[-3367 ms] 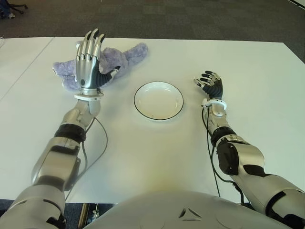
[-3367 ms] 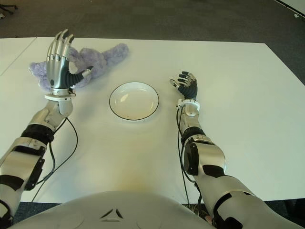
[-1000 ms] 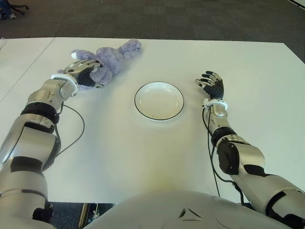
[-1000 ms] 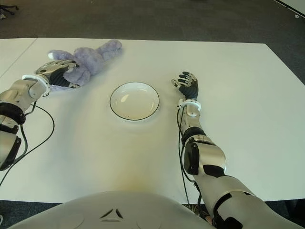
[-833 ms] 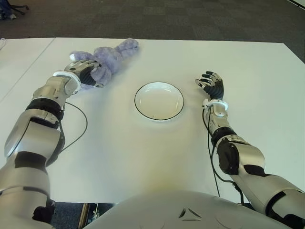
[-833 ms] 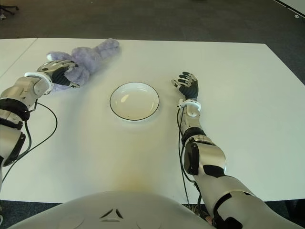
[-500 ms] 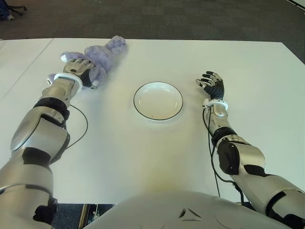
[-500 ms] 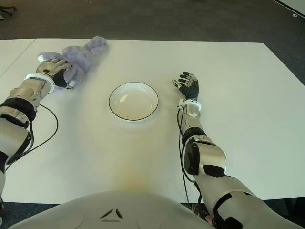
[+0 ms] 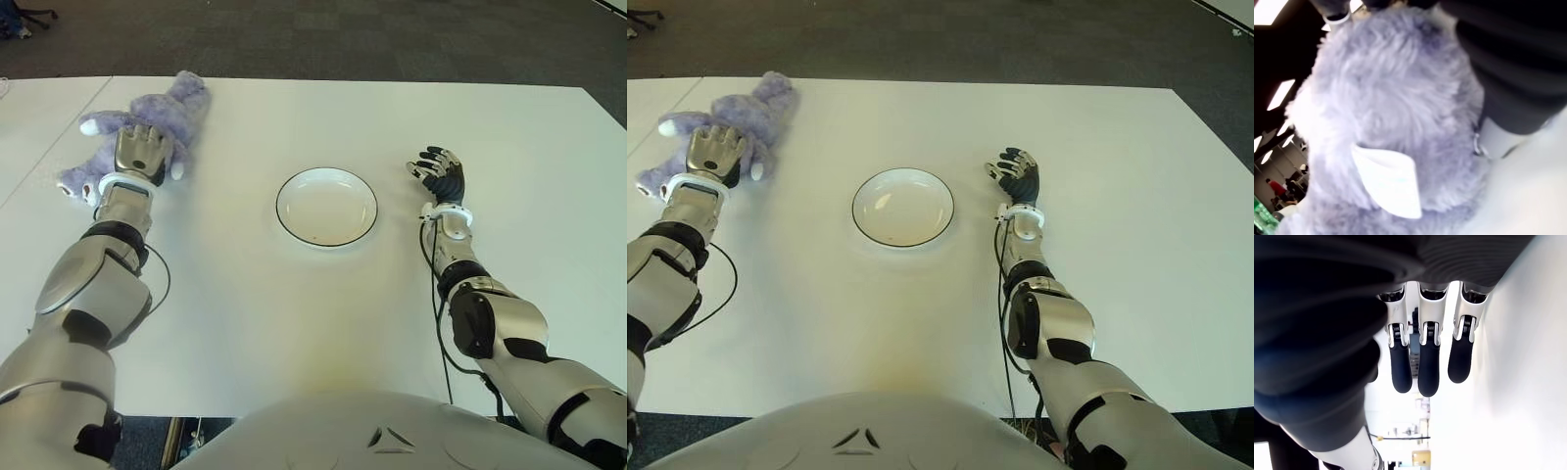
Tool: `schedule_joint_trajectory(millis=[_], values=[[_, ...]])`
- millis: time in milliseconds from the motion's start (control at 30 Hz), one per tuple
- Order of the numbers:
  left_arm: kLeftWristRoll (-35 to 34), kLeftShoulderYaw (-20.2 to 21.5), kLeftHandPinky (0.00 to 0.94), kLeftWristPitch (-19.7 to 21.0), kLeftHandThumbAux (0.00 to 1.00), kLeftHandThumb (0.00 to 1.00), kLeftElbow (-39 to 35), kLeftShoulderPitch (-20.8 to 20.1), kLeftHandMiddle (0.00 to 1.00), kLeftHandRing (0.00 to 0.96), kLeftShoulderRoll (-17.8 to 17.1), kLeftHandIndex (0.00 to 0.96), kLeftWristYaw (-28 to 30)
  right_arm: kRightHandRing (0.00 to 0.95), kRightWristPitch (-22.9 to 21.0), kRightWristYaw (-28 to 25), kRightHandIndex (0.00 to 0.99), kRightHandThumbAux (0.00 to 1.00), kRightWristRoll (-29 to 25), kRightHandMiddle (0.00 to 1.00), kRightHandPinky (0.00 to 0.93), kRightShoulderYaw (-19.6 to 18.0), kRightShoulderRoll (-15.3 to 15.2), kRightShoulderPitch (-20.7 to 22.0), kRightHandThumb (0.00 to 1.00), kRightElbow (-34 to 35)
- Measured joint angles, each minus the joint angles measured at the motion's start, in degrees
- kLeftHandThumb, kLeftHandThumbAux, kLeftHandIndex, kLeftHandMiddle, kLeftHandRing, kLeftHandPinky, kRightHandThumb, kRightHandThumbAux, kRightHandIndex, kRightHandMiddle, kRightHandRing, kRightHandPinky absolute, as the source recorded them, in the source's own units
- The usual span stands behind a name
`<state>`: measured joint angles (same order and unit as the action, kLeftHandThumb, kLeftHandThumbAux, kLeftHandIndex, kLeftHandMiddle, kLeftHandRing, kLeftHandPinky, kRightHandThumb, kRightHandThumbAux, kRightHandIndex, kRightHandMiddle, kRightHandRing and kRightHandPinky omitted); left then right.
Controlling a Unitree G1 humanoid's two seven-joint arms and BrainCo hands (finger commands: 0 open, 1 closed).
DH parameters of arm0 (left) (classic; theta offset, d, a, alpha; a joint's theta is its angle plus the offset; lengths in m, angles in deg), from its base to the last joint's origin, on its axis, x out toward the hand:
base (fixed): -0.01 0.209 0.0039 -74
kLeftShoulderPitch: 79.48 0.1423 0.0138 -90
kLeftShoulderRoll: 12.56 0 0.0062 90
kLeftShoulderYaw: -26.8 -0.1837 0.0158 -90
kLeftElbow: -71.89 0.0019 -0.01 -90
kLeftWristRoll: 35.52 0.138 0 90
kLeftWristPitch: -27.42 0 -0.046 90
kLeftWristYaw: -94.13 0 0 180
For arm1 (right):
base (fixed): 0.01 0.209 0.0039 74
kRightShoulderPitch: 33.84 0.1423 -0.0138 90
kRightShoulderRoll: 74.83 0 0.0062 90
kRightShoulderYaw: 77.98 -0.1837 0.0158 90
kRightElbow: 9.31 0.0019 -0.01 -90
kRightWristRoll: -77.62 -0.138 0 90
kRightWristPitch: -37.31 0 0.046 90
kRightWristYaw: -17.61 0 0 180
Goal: Put the doll into the plate.
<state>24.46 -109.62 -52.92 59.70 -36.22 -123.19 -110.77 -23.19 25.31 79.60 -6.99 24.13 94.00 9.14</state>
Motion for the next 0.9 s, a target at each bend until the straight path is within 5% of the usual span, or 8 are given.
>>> schedule_joint_trajectory(millis=[167,367,433,533,633,667,733,900], values=[[0.0,0.0,0.418,1.8,0.722,1.0,0.9,1.1,0.036,0.289,0.3,0.22,-0.4,0.346,0.0,0.0,0.277,0.918,0.0,0.334,0.349,0.0,-0.1,0.0,0.241,0.0],[0.0,0.1,0.458,3.8,0.709,1.0,1.2,2.3,0.105,0.34,0.9,0.242,-0.1,0.346,0.0,0.0,0.27,0.918,0.0,0.331,0.351,0.0,-0.1,0.0,0.23,0.0],[0.0,0.0,0.472,4.4,0.704,1.0,1.3,2.4,0.196,0.35,1.2,0.289,0.4,0.341,0.0,0.0,0.265,0.919,0.0,0.328,0.333,0.0,-0.2,-0.1,0.202,0.0],[0.1,-0.3,0.553,5.9,0.664,1.0,1.3,2.2,0.414,0.469,1.9,0.387,2.4,0.337,0.0,0.1,0.26,0.918,0.1,0.325,0.334,0.1,-0.2,-0.1,0.167,0.0],[0.1,-0.5,0.557,7.7,0.662,1.0,1.3,1.6,0.43,0.479,2.8,0.382,4.9,0.337,0.0,0.2,0.259,0.918,0.1,0.324,0.333,0.1,-0.3,-0.1,0.162,0.0],[0.0,-0.5,0.75,8.2,0.657,0.959,1.3,1.4,0.47,0.525,3.0,0.375,5.5,0.335,0.0,0.2,0.26,0.917,0.1,0.323,0.334,0.2,-0.3,-0.1,0.162,0.0],[-0.2,0.0,0.808,8.7,0.656,0.947,1.3,1.3,0.484,0.537,3.4,0.372,6.0,0.331,0.0,0.2,0.261,0.916,0.1,0.321,0.321,0.2,-0.4,-0.1,0.163,0.0],[-2.4,3.0,0.79,8.4,0.659,0.944,1.1,1.3,0.479,0.528,3.7,0.369,5.7,0.33,0.0,0.2,0.272,0.909,0.1,0.323,0.33,0.2,-0.4,-0.1,0.179,0.0]])
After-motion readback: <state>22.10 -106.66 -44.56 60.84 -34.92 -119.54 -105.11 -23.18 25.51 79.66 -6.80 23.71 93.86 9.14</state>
